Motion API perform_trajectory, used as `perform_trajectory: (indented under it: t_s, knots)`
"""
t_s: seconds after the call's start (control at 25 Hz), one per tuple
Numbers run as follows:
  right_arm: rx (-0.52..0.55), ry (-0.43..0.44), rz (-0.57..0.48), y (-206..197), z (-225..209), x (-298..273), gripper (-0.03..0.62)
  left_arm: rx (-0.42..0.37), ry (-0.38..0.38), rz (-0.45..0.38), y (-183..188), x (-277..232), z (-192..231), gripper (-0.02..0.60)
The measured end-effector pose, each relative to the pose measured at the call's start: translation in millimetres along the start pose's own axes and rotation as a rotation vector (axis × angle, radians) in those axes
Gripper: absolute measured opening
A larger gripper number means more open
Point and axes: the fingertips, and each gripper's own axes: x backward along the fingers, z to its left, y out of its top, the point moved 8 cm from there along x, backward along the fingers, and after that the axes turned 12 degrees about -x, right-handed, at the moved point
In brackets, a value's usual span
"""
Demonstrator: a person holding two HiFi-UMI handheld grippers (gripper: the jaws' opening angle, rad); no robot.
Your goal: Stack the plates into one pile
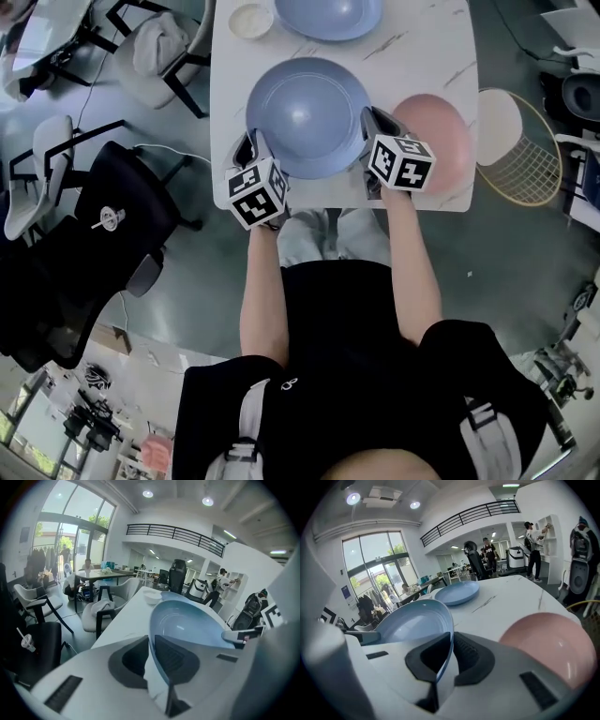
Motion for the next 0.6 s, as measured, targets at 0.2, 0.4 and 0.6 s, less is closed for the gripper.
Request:
perform_trajectory:
  t_s: [0.2,0.4,0.6]
  knots:
    - [-0.053,-0.057,-0.065,16.8,-44.0,28.1,0.029,-0.069,-0.073,-0.016,17.6,-12.0,-50.2,0.055]
    - [-0.121,-0.134,-0.117,18.9,-96.7,62.5,0.029,-0.143,-0.165,-0.016,23.9,-26.3,-107.4,0.055]
    - [-0.191,-0.219,-0.153,12.7,-140.8,95.8,0.029,-0.213,-0.256,0.009,22.6,-36.7,-158.2,0.057]
